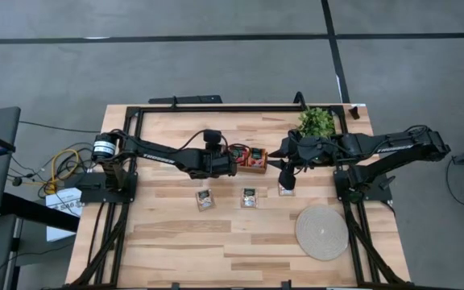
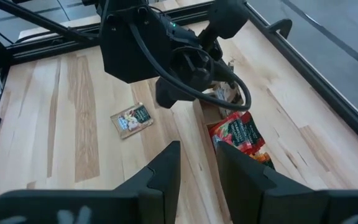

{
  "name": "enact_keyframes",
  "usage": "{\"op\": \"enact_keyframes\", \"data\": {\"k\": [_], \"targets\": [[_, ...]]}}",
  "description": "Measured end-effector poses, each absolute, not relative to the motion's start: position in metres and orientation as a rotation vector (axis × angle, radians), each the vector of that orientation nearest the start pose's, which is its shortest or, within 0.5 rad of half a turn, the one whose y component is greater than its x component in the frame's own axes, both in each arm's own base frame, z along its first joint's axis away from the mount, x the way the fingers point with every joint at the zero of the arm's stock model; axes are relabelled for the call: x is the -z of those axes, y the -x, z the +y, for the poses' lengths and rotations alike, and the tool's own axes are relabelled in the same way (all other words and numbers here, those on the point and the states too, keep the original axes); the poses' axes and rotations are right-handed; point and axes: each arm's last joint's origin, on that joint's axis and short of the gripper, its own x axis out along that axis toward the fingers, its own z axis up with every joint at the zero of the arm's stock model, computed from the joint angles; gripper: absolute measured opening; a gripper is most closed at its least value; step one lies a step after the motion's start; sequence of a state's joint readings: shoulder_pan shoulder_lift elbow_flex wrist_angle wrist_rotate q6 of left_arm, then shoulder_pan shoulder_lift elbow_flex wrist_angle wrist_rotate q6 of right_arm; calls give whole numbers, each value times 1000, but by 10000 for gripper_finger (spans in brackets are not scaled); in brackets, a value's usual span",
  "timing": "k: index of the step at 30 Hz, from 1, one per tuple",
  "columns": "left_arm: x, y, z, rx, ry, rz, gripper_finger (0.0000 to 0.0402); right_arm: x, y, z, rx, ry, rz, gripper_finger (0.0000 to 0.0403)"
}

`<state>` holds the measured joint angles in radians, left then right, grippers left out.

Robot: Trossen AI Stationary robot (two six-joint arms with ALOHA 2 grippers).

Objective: Pick & Place Tea
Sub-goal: Put the brown tea bag into the left section of the wooden organizer

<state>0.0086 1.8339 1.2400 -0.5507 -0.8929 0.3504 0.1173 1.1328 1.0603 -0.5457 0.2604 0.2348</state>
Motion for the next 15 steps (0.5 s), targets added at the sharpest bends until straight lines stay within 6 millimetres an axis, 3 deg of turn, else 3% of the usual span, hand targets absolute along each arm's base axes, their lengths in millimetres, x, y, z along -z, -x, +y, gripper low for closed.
{"op": "enact_keyframes", "data": {"k": [15], "targets": [[-193,-363,25,-577,-766,1192,19,-329,-234,20,209,-112,587,97]]}}
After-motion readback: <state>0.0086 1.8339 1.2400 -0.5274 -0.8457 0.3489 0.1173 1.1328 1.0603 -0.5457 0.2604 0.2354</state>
